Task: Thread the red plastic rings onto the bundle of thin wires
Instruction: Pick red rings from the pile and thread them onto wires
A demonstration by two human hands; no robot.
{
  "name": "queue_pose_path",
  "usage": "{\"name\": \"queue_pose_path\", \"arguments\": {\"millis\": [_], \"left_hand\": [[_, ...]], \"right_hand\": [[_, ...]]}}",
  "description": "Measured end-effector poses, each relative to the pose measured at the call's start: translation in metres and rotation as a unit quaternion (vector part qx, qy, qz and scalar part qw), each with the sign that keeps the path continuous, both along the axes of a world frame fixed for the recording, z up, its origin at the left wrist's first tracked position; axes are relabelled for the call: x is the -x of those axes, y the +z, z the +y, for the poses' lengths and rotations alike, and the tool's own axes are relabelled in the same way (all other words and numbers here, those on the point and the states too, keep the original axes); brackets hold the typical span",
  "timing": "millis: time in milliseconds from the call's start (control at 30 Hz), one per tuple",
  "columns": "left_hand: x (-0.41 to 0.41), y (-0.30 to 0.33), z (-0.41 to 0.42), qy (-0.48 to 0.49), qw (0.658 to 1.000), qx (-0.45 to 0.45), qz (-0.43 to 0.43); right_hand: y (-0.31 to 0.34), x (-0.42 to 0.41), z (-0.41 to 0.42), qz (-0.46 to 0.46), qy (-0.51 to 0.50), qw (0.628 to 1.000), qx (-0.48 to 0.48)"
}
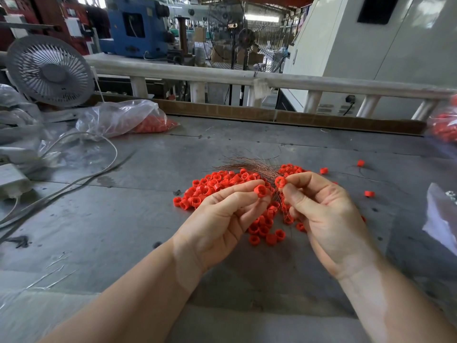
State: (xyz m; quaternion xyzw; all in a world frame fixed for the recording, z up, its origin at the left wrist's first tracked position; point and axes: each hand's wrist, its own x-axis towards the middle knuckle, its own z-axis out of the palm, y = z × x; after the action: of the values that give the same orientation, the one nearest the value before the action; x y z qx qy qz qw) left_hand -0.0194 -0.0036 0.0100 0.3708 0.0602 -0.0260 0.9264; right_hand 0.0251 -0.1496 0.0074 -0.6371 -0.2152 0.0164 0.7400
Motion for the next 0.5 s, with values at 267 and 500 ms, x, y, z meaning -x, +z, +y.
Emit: {"name": "queue_pose_path", "arguments": {"millis": [267, 500], "left_hand": [[-0.0003, -0.0012, 0.0009, -0.016, 1.0, 0.007, -0.003], [-0.0006, -0.0022, 0.0009, -0.024, 1.0, 0.011, -0.003]], "right_hand": [[-0.0015, -0.0003, 0.0012, -0.035, 0.002, 0.999, -0.002], [-0.0017, 0.0009, 0.0011, -0.226, -0.13, 0.956, 0.134]]}}
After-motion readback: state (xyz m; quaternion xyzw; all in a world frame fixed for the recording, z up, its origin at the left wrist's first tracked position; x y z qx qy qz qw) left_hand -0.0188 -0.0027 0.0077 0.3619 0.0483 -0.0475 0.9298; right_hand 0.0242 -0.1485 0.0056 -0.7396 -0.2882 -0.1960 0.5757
